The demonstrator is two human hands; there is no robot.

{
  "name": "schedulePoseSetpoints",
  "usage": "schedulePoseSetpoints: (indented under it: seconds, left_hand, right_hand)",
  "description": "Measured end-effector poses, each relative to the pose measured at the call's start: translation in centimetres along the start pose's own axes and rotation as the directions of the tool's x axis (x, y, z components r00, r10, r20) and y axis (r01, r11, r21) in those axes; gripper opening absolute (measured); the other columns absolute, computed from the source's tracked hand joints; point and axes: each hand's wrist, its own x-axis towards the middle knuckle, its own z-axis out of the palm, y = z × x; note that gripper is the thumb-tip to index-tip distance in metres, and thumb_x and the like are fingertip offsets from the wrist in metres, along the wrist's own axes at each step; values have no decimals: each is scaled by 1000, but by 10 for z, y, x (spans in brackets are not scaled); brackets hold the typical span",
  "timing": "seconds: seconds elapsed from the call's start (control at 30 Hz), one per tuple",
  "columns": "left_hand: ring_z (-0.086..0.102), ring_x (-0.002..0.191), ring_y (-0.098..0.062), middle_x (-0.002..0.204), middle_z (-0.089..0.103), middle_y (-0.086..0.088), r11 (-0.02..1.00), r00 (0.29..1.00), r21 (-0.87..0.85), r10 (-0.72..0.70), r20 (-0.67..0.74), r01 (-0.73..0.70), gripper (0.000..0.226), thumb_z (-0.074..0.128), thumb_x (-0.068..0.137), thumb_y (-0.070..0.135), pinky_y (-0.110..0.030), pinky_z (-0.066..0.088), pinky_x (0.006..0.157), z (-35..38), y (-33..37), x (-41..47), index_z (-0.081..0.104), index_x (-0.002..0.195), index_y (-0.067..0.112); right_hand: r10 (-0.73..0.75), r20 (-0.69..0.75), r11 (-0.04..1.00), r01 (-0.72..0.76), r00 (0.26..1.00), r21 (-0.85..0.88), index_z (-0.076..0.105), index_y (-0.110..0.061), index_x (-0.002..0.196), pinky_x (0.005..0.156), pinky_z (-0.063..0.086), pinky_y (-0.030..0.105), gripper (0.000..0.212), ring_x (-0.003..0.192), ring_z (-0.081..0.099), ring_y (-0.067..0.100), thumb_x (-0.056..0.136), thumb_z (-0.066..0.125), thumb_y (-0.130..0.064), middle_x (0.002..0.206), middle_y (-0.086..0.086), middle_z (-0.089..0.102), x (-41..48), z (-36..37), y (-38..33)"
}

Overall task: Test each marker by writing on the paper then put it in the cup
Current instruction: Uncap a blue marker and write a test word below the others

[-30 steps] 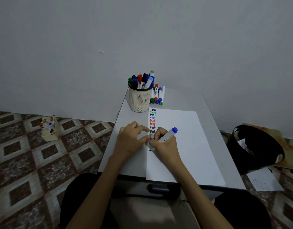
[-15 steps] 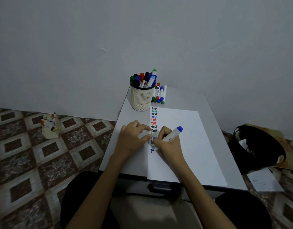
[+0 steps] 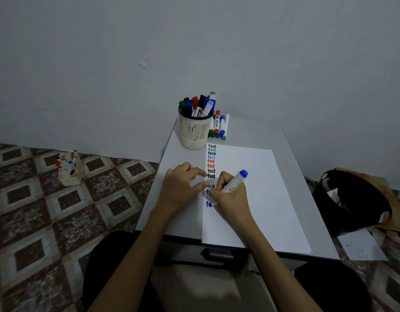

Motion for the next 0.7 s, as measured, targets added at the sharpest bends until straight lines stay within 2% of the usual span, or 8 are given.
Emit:
schedulePoseSetpoints:
  seconds: [0.07, 0.17, 0.3, 0.37, 0.43, 0.57, 0.7]
  left_hand:
    - [57, 70, -17, 77, 59, -1, 1000, 1000, 1, 1, 4, -1, 39, 51, 75, 51, -34, 44, 66, 0, 0, 1, 72, 91, 23]
    - [57, 70, -16, 77, 57, 0, 1000, 1000, -1, 0, 7, 0, 39, 50, 75, 51, -34, 43, 66, -1, 0, 1, 72, 91, 24]
    - [56, 71, -16, 77, 57, 1, 1000, 1000, -1, -7, 15, 7, 39, 49, 75, 51, -34, 42, 67, -1, 1, 1, 72, 92, 24]
    - [56, 71, -16, 77, 57, 1, 1000, 1000, 1, -10, 17, 10, 39, 49, 75, 51, -34, 41, 67, -2, 1, 1, 72, 92, 24]
    - [56, 71, -16, 76, 56, 1, 1000, 1000, 4, -10, 16, 10, 39, 49, 75, 51, -32, 40, 67, -2, 1, 1, 72, 91, 24]
    - [56, 71, -15, 76, 56, 1, 1000, 1000, 7, -12, 17, 12, 40, 49, 75, 52, -31, 38, 68, -2, 2, 1, 72, 92, 24]
    - [56, 71, -15, 78, 59, 0, 1000, 999, -1, -13, 29, 13, 43, 48, 75, 53, -30, 37, 68, -3, 2, 1, 72, 93, 23]
  right_hand:
    - [-9, -22, 999, 10, 1000, 44, 40, -7, 63, 49, 46, 21, 34, 51, 46, 10, 73, 62, 17, 57, 7, 43, 1, -1, 1]
    - [-19, -30, 1000, 19, 999, 13, 40, -6, 63, 50, 43, 23, 33, 53, 42, 13, 73, 62, 16, 57, 9, 41, 1, -2, 1]
    - [-11, -16, 1000, 11, 1000, -14, 39, -8, 63, 52, 49, 28, 35, 58, 48, 24, 74, 64, 14, 60, 13, 44, 1, -2, 1]
    - [-2, -2, 1000, 2, 1000, -4, 39, -10, 61, 52, 49, 30, 37, 58, 48, 26, 73, 63, 15, 57, 9, 44, 0, -2, 1]
    - [-1, 1, 1000, 1, 1000, 8, 39, -11, 59, 51, 48, 27, 37, 55, 47, 21, 71, 64, 13, 54, 4, 43, 0, -3, -1]
    - [16, -23, 998, -15, 1000, 58, 37, -9, 60, 47, 43, 17, 39, 45, 47, 1, 73, 60, 20, 46, -12, 44, -1, -4, -2]
    - [9, -26, 1000, -8, 1000, 22, 37, -8, 65, 48, 44, 19, 35, 47, 45, 2, 76, 57, 18, 49, -11, 42, -1, -2, -1]
